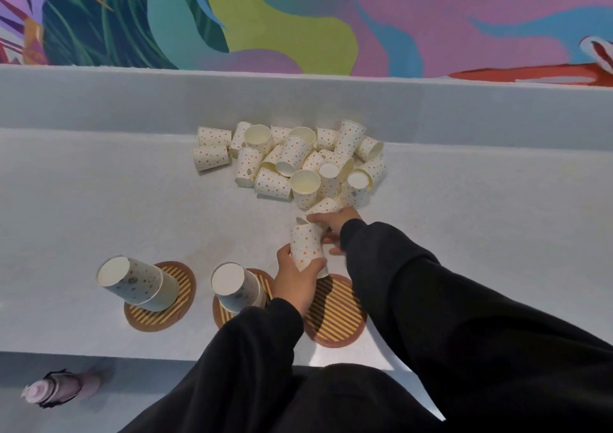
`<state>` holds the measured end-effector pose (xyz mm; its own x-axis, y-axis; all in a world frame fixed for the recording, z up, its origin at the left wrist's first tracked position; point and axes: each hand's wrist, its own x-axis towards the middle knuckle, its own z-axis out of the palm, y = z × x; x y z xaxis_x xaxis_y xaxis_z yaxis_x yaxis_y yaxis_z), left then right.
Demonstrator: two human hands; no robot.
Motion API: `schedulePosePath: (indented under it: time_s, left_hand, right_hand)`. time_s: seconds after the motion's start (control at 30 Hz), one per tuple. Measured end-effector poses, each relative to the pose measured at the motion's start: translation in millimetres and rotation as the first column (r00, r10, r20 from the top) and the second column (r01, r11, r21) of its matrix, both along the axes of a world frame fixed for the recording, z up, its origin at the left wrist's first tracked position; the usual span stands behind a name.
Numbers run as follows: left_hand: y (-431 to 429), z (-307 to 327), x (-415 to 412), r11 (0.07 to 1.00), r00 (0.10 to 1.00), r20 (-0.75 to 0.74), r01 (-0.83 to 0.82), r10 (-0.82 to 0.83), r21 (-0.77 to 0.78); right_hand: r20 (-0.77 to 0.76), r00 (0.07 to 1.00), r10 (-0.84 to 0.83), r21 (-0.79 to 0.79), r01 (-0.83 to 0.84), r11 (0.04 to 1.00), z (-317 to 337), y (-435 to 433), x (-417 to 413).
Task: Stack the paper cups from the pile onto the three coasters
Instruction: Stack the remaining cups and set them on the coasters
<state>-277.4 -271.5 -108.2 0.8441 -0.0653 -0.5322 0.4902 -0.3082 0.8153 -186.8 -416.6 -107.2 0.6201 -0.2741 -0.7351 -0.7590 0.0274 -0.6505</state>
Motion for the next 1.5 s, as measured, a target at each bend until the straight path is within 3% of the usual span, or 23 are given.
schedulePosePath:
  time_s: [0.27,0.4,0.57,0.7,0.93,1.1,1.2,1.3,1.4,1.5]
  left_hand:
    - [-7,0,0,0.998,0.996,0.063,0.059,-0.061,0.031]
    - [-8,-3,1,0.998,0.998,0.021,0.055,-0.055,-0.023]
    - [-17,-1,-2,0.989,0.992,0.042,0.119,-0.116,-0.087]
    - [-24,2,0,0.976,0.989,0.008,0.15,-0.151,-0.156]
    - [-30,7,10,0.942,0.99,0.043,0.144,-0.137,-0.304]
    - [-27,9,14,0.904,0.99,-0.126,0.004,-0.064,-0.427]
    - [-25,9,15,0.878,0.984,-0.177,-0.062,-0.027,-0.475]
    - [-26,11,14,0.842,0.962,-0.274,-0.164,0.02,-0.515]
    - [-26,12,12,0.821,0.945,-0.321,-0.229,0.058,-0.524]
    - [-24,12,12,0.82,0.949,-0.304,-0.239,0.084,-0.52]
  right_hand:
    - [0.14,0.973,-0.184,0.149,0.163,0.975,2,-26,-19]
    - [0.171,0.942,-0.287,0.2,0.252,0.947,8,-50,-35]
    - [0.204,0.974,-0.098,0.212,0.054,0.976,6,-56,-58]
    - [0.226,0.972,-0.065,0.215,0.016,0.976,1,-53,-69]
    - [0.25,0.963,0.101,0.148,-0.141,0.979,6,-45,-68]
    - [0.283,0.942,0.181,0.102,-0.217,0.971,9,-47,-69]
    - [0.329,0.944,0.034,0.044,-0.051,0.998,9,-52,-58]
    - [0.344,0.929,-0.138,-0.189,0.213,0.959,2,-68,-32]
    - [0.373,0.926,-0.053,-0.346,0.192,0.918,2,-79,-4]
    - [0.352,0.936,0.013,-0.371,0.127,0.92,0,-80,16]
